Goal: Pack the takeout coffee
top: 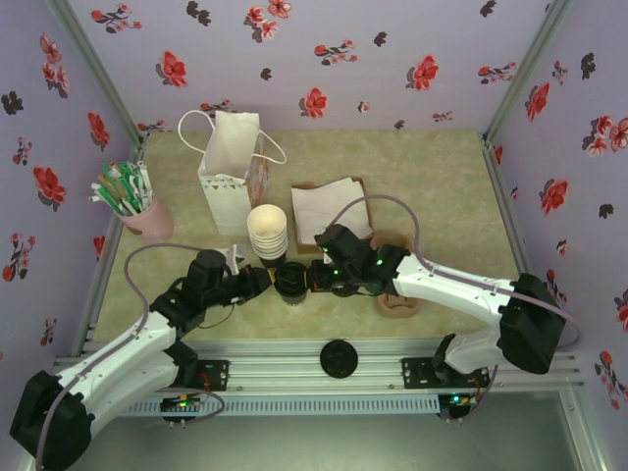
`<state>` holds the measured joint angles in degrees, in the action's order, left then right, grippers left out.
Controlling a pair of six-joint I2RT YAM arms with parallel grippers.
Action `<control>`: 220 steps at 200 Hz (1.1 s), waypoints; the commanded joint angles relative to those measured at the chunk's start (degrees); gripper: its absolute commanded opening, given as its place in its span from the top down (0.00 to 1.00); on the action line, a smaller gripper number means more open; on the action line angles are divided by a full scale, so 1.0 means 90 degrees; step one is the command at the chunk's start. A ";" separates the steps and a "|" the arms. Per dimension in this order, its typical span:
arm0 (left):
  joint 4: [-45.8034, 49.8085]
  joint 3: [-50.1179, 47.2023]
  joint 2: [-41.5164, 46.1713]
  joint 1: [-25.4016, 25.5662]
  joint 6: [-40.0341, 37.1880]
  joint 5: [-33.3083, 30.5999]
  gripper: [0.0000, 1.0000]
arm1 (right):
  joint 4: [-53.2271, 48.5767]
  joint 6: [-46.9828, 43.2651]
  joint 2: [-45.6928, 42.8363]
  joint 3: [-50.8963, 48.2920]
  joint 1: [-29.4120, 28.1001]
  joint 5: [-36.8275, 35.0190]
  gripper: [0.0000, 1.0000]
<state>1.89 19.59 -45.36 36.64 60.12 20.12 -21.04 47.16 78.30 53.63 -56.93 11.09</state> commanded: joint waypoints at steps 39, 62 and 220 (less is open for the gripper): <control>0.0629 0.0040 0.0011 0.0195 0.0078 0.0242 0.88 | -0.0405 0.0046 -0.0220 -0.0032 -0.0175 -0.0126 1.00; 0.0649 0.0030 0.0024 0.0225 0.0098 0.0216 0.88 | -0.0490 0.0073 -0.0413 -0.0109 -0.0169 -0.0226 1.00; 0.0753 0.0220 0.0120 0.0915 0.0404 -0.0267 0.80 | -0.0328 0.0149 -0.0127 -0.0078 -0.0130 -0.0051 1.00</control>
<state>5.02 20.36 -44.97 42.89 62.50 19.46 -24.47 48.66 74.61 51.35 -58.17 10.48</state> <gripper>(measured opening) 0.195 0.063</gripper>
